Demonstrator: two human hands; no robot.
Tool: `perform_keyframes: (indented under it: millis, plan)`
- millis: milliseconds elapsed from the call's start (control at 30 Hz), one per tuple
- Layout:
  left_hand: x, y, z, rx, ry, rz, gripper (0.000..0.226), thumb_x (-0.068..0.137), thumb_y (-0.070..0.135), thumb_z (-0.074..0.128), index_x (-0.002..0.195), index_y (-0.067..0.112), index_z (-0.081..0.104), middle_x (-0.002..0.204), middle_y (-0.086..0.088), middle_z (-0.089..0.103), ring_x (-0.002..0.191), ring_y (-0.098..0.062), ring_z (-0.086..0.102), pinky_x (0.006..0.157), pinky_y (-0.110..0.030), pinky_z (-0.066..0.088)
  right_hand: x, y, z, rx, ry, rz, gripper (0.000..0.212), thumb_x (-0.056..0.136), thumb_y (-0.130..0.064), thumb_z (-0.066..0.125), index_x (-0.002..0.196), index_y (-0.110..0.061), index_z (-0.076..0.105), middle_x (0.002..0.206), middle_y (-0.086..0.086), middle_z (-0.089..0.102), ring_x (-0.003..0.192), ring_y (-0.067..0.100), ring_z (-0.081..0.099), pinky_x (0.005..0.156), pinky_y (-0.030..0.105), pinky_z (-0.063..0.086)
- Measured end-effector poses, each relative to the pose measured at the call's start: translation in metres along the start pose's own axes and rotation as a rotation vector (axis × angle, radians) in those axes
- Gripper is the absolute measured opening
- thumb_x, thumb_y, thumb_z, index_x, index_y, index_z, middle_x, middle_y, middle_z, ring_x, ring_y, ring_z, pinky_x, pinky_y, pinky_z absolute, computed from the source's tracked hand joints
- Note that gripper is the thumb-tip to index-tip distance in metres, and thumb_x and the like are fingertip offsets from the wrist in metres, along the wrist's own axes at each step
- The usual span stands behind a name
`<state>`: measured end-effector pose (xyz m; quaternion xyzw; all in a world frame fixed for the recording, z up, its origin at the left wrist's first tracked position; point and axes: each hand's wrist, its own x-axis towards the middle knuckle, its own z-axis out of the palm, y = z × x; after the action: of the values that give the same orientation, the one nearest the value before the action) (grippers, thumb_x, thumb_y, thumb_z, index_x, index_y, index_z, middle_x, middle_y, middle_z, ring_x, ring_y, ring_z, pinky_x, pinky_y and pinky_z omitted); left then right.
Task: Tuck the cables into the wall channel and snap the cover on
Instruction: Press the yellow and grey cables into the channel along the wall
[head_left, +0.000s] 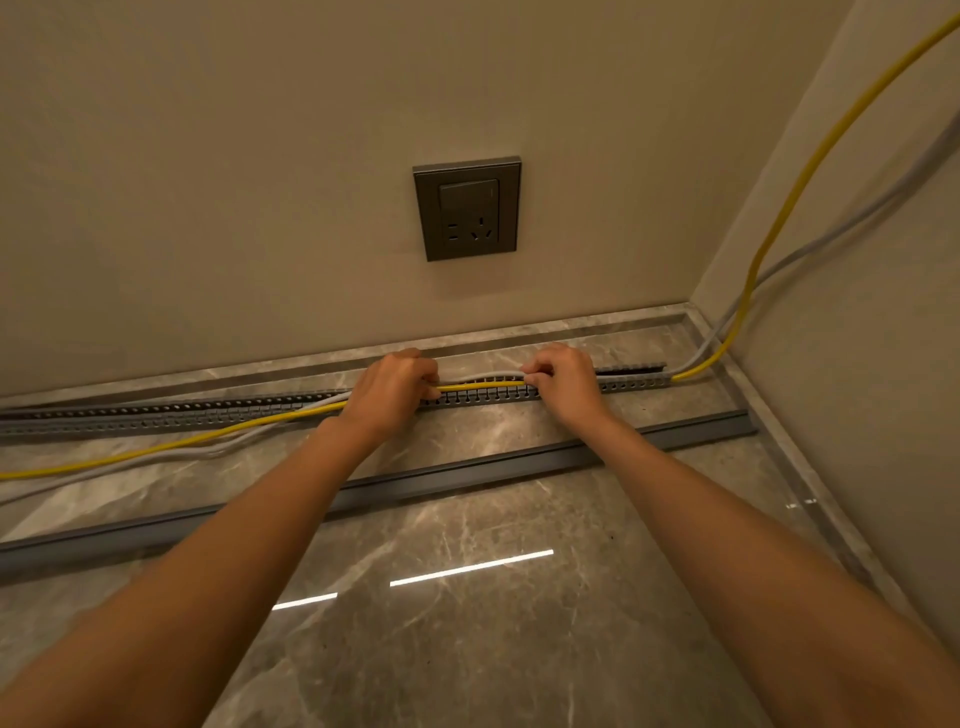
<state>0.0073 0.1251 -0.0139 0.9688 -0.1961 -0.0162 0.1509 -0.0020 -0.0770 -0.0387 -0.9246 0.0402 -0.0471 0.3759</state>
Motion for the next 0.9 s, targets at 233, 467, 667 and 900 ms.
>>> perform_keyframes:
  millis: [233,467,667,900]
  plan:
    - [0.002,0.007,-0.001,0.164,-0.020,0.067,0.025,0.093,0.015,0.053,0.105,0.002,0.070,0.104,-0.017,0.061,0.095,-0.033,0.059,0.074,-0.037,0.048,-0.002,0.004,-0.007,-0.017,-0.033,-0.038,0.021,0.088,-0.001,0.059,0.105,0.001,0.071,0.107,0.020,0.067,0.102,0.029,0.059,0.084,0.021,0.037]
    - [0.002,0.021,0.003,0.284,-0.036,0.112,0.021,0.094,0.010,0.047,0.106,0.003,0.062,0.109,-0.016,0.059,0.094,-0.035,0.059,0.069,-0.039,0.043,-0.006,0.008,-0.014,-0.211,-0.175,-0.152,0.031,0.090,-0.011,0.060,0.119,-0.004,0.064,0.113,0.016,0.062,0.109,0.029,0.054,0.094,0.029,0.039]
    - [0.007,0.026,-0.001,0.125,-0.074,0.066,0.012,0.084,-0.002,0.055,0.093,0.001,0.062,0.110,-0.016,0.058,0.099,-0.034,0.055,0.076,-0.040,0.046,-0.019,0.001,-0.011,-0.437,-0.152,-0.266,0.029,0.094,0.001,0.044,0.119,0.001,0.059,0.119,0.020,0.052,0.112,0.034,0.047,0.095,0.040,0.043]
    - [0.017,0.026,-0.009,0.114,-0.179,0.110,0.030,0.084,-0.002,0.053,0.065,0.017,0.041,0.102,-0.017,0.062,0.092,-0.033,0.056,0.069,-0.039,0.042,-0.025,0.002,-0.007,-0.525,-0.049,-0.311,0.029,0.053,0.008,0.085,0.078,-0.001,0.074,0.076,0.015,0.067,0.050,0.030,0.065,0.042,0.027,0.053]
